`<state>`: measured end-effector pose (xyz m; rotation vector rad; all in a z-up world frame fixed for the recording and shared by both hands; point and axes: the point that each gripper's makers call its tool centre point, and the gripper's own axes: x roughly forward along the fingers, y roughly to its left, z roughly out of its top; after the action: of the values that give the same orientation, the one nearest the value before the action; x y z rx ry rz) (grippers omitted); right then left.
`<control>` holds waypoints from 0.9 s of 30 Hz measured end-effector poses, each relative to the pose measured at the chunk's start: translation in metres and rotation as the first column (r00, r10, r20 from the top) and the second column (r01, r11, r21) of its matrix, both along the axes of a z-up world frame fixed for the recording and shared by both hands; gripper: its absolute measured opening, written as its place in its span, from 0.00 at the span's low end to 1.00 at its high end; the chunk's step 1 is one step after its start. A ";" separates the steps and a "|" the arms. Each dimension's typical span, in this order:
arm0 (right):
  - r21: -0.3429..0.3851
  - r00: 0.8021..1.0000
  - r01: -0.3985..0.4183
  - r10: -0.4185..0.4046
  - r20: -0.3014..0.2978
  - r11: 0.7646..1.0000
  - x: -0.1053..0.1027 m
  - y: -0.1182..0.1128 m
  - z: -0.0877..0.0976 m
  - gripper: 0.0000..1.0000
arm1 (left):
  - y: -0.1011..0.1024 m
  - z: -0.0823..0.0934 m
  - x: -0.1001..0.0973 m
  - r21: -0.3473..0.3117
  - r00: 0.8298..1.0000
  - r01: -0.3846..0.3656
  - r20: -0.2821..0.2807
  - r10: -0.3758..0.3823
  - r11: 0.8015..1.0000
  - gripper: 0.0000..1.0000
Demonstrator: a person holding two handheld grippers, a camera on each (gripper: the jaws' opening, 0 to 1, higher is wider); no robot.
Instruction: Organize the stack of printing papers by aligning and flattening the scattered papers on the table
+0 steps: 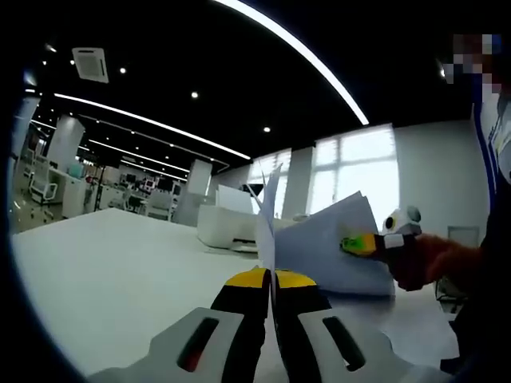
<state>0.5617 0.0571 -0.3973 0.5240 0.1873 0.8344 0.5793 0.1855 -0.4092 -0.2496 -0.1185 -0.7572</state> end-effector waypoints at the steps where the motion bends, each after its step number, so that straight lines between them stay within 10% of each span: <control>1: 0.006 1.000 -0.006 0.006 -0.006 1.000 -0.001 0.003 0.000 0.08 | 0.000 0.000 0.000 0.000 1.000 0.001 0.001 -0.001 1.000 0.07; 27: 0.187 0.981 -0.055 0.088 -0.171 0.981 -0.011 0.048 -0.010 0.12 | -0.001 0.002 -0.003 0.025 1.000 0.001 0.031 -0.002 1.000 0.07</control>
<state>0.5511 0.1049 -0.4069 0.7684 0.2977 0.8801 0.5761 0.1841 -0.4071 -0.2141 -0.1380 -0.7635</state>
